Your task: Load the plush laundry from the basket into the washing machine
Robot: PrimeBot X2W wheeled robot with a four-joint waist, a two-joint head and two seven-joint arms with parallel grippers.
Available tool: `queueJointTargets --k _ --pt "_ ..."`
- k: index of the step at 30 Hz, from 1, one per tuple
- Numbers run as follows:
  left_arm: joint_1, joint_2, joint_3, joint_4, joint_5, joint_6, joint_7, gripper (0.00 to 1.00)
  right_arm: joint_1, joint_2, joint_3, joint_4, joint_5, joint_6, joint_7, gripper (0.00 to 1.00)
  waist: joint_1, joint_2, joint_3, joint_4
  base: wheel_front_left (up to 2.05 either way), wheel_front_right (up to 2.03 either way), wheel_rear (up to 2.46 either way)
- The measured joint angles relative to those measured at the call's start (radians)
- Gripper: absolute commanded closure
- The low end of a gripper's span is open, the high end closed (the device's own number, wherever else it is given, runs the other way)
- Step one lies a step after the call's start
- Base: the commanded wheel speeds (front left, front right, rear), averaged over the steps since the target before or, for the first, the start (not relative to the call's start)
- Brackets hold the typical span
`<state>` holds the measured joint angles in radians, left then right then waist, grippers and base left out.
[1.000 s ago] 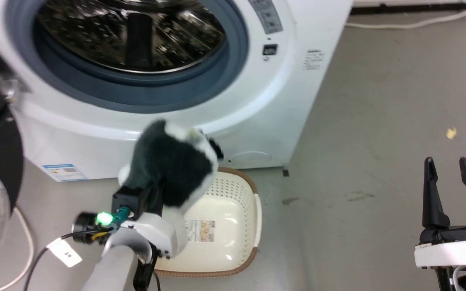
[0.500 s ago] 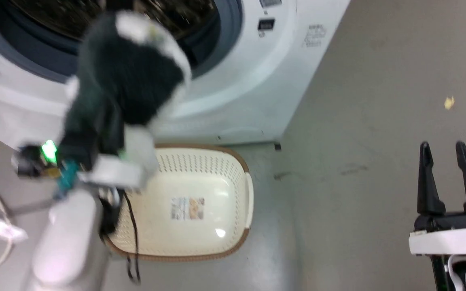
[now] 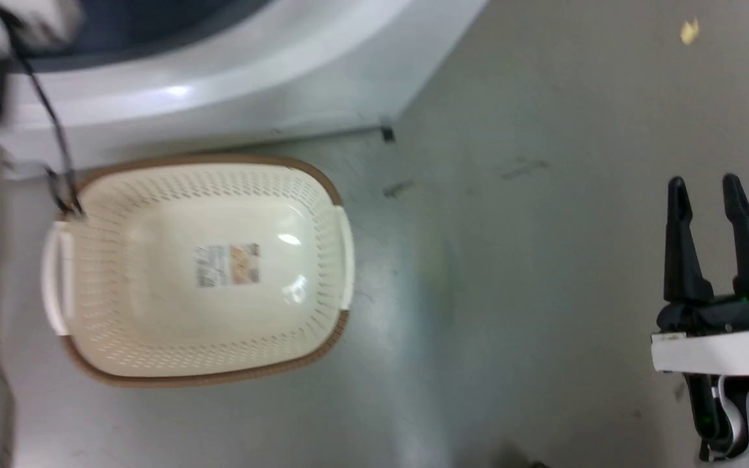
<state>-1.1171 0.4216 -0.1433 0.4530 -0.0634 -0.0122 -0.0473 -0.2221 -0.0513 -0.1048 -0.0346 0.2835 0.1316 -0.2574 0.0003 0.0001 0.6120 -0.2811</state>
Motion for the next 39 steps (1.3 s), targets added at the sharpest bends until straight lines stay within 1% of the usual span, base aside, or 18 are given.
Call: queueJointTargets --k 1,4,8,13,14,15,16,20,23,27,31,32,34,39 --pt "-0.040 0.010 -0.001 0.026 0.008 -0.001 0.009 1.00 -0.006 0.000 0.003 0.001 0.006 0.000 0.000 0.00 0.0000 0.0000 0.016 -0.010 0.00 0.00 0.00" --pt "-0.142 0.015 -0.004 0.115 0.019 0.001 0.038 1.00 -0.018 0.000 0.012 0.002 0.019 0.000 0.000 0.00 0.0000 0.0000 0.061 -0.034 0.00 0.00 0.00" --pt "-0.248 0.030 -0.038 0.229 0.055 -0.004 0.055 1.00 -0.019 0.000 0.037 0.007 0.028 0.000 0.000 0.00 -0.0001 0.0000 0.111 -0.063 0.00 0.00 0.00" --pt "-0.319 0.018 -0.076 0.356 0.075 -0.026 0.064 1.00 -0.029 0.000 0.040 0.010 0.037 0.000 0.000 0.00 -0.0001 0.0000 0.152 -0.085 0.00 0.00 0.00" --pt "-0.322 0.015 -0.081 0.377 0.076 -0.026 0.064 0.98 -0.034 0.000 0.041 0.010 0.038 0.000 0.000 0.00 -0.0001 0.0000 0.155 -0.087 0.00 0.00 0.00" --pt "-0.323 0.013 -0.088 0.396 0.080 -0.026 0.062 0.02 -0.038 0.000 0.042 0.010 0.038 0.000 0.000 0.00 -0.0001 0.0000 0.157 -0.088 0.00 0.00 0.00" --pt "-0.324 0.011 -0.092 0.414 0.080 -0.026 0.053 0.00 -0.040 0.000 0.042 0.010 0.038 0.000 0.000 0.00 -0.0001 0.0000 0.158 -0.087 0.00 0.00 0.00" --pt "-0.329 0.004 -0.097 0.479 0.078 -0.026 0.011 0.00 -0.049 0.000 0.031 0.009 0.034 0.000 0.000 0.00 -0.0002 0.0000 0.146 -0.077 0.00 0.00 0.00" --pt "-0.326 -0.006 -0.096 0.517 0.065 -0.023 -0.041 0.00 -0.050 0.000 0.013 0.003 0.022 0.000 0.000 0.00 -0.0002 0.0000 0.122 -0.064 0.00 0.00 0.00" --pt "-0.263 -0.038 -0.096 0.561 0.037 -0.023 -0.129 0.00 -0.046 0.000 -0.026 -0.015 0.002 0.000 0.000 0.00 -0.0002 0.0000 0.062 -0.042 0.00 0.00 0.00" --pt "-0.164 -0.087 -0.080 0.579 -0.007 -0.024 -0.188 0.00 -0.024 0.000 -0.044 -0.026 -0.045 0.000 0.000 0.00 -0.0003 -0.0001 -0.017 -0.012 0.00 0.00 0.00" --pt "-0.107 -0.114 -0.066 0.568 -0.038 -0.026 -0.202 0.00 -0.009 0.000 -0.052 -0.030 -0.067 0.000 0.000 0.00 -0.0003 0.0000 -0.061 0.008 0.00 0.00 0.00" --pt "-0.040 -0.136 -0.052 0.534 -0.063 -0.031 -0.208 0.00 0.009 0.000 -0.053 -0.031 -0.090 0.000 0.000 0.00 -0.0004 0.0000 -0.106 0.029 0.00 0.00 0.00" --pt "0.203 -0.197 -0.025 0.337 -0.109 -0.036 -0.209 0.00 0.058 0.001 -0.058 -0.030 -0.137 0.000 0.000 0.00 -0.0006 0.0000 -0.224 0.087 0.00 0.00 0.00"
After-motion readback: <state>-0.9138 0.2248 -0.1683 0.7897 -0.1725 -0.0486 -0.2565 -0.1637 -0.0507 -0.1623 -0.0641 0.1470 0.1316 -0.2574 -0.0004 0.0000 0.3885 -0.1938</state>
